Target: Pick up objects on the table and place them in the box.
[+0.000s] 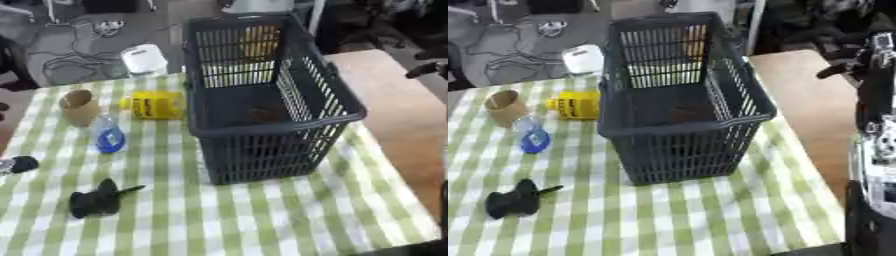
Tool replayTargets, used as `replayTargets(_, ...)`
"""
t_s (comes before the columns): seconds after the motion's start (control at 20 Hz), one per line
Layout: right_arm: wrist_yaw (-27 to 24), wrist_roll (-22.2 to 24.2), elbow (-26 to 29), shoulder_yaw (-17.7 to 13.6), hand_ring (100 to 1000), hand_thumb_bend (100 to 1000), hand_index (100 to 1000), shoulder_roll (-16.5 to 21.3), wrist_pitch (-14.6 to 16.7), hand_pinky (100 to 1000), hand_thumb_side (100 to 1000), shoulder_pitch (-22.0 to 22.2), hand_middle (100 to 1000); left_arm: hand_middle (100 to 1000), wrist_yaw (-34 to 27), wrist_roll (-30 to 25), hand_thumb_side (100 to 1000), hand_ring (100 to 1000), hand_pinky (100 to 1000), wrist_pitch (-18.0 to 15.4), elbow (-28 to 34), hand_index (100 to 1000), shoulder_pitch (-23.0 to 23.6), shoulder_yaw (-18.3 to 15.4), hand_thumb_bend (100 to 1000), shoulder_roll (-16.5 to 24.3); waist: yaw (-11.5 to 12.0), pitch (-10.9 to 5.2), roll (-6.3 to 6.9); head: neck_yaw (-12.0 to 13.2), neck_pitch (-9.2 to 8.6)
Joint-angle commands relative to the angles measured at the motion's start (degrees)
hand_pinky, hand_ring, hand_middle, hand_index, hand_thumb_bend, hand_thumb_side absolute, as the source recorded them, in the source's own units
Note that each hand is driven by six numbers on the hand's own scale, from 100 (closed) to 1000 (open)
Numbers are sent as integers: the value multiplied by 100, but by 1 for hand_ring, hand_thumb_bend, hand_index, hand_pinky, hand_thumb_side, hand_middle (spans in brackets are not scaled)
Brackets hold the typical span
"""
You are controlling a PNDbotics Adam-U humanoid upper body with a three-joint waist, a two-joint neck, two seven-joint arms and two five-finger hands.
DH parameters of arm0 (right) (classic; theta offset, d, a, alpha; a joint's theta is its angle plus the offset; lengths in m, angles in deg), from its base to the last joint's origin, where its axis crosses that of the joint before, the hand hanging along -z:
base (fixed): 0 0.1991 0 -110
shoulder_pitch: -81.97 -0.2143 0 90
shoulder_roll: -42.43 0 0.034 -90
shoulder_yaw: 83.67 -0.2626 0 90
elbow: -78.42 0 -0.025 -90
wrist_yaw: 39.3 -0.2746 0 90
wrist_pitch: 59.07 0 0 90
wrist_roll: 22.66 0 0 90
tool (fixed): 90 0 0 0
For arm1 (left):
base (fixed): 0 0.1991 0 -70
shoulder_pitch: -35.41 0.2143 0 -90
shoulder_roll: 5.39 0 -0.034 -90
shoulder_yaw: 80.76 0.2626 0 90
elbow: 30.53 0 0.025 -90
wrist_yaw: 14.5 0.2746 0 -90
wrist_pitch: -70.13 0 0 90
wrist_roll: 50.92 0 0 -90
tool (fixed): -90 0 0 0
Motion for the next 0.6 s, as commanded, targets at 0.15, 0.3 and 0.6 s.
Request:
replayTargets(0.15, -8, 27, 81, 30, 577, 100, 700, 146, 1, 451, 640, -24, 611, 659, 54, -856, 624, 753, 820, -196, -19, 831, -178, 374, 1000, 631, -18, -157, 12, -53, -43)
replayTargets(0.3, -6, 37, 78, 42, 577, 100, 700, 144, 0, 451, 639, -20, 611, 681, 314, -1166, 639, 767, 832, -239, -206, 834, -332, 633, 1000, 777, -39, -172, 18, -59, -46)
replayTargets(0.6, -11, 45, 84, 53, 577, 100, 700, 144, -1, 451, 640, -10, 611, 719, 1195, -1021, 638, 797, 857, -252, -546, 839, -638, 1011, 999, 853, -74, -182, 38, -74, -57)
